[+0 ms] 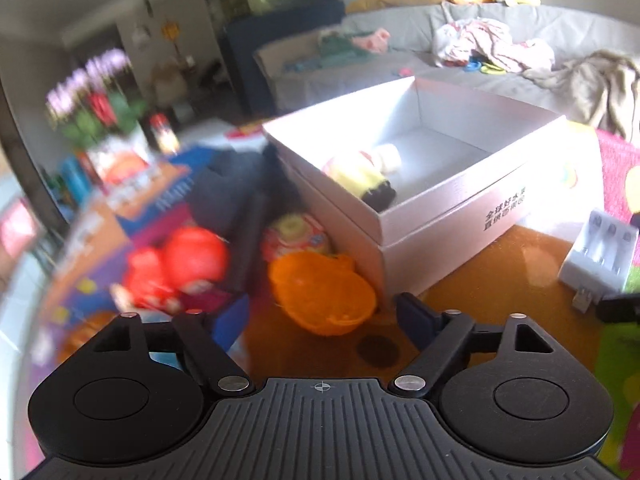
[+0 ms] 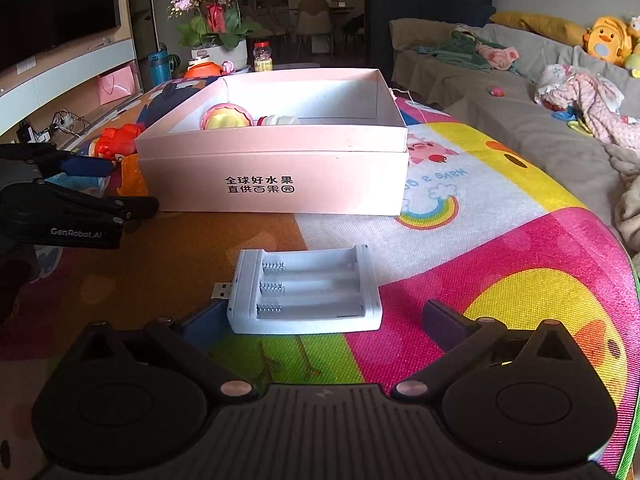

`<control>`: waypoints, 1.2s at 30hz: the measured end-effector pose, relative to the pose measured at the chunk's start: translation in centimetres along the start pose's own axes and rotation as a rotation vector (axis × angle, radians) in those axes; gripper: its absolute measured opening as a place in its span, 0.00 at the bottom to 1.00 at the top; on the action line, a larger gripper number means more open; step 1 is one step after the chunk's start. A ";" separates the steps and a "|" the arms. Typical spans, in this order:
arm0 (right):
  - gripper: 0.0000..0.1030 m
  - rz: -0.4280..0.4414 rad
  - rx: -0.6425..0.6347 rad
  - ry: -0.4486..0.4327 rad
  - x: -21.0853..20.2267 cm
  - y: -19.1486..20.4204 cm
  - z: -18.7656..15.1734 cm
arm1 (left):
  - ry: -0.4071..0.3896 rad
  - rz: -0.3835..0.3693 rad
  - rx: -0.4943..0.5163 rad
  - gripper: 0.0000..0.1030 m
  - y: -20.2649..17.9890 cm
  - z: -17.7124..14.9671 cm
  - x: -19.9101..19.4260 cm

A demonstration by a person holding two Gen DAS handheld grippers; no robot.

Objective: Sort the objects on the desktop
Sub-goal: 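Reach to the orange pumpkin cup and grasp it with the left tool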

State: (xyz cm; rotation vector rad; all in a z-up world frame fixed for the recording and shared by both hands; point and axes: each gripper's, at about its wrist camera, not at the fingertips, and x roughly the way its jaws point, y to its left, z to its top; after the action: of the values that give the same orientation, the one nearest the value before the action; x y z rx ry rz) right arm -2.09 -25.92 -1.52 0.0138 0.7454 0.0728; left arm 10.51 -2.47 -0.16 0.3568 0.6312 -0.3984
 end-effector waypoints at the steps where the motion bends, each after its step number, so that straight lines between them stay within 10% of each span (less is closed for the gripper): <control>1: 1.00 0.000 0.000 0.000 0.0 0.0 0.0 | -0.006 -0.011 -0.012 0.79 0.1 -0.1 0.1; 6: 1.00 -0.001 -0.001 0.000 0.0 0.0 0.0 | -0.045 0.030 0.003 0.58 -0.8 -0.7 -1.5; 22: 1.00 -0.024 -0.015 0.005 0.2 0.5 -0.2 | -0.008 -0.197 -0.065 0.72 -5.3 -5.8 -8.8; 33: 1.00 -0.027 -0.014 0.004 0.2 0.5 -0.2 | -0.061 0.105 -0.172 0.91 -1.4 -4.6 -8.6; 36: 1.00 -0.027 -0.014 0.004 0.2 0.5 -0.2 | -0.063 0.086 -0.235 0.92 -0.3 -4.2 -8.6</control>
State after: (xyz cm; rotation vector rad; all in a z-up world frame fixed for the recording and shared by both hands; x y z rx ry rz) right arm -2.15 -25.37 -1.76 -0.0101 0.7491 0.0525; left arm 1.92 1.22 1.99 0.1464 0.5921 -0.2487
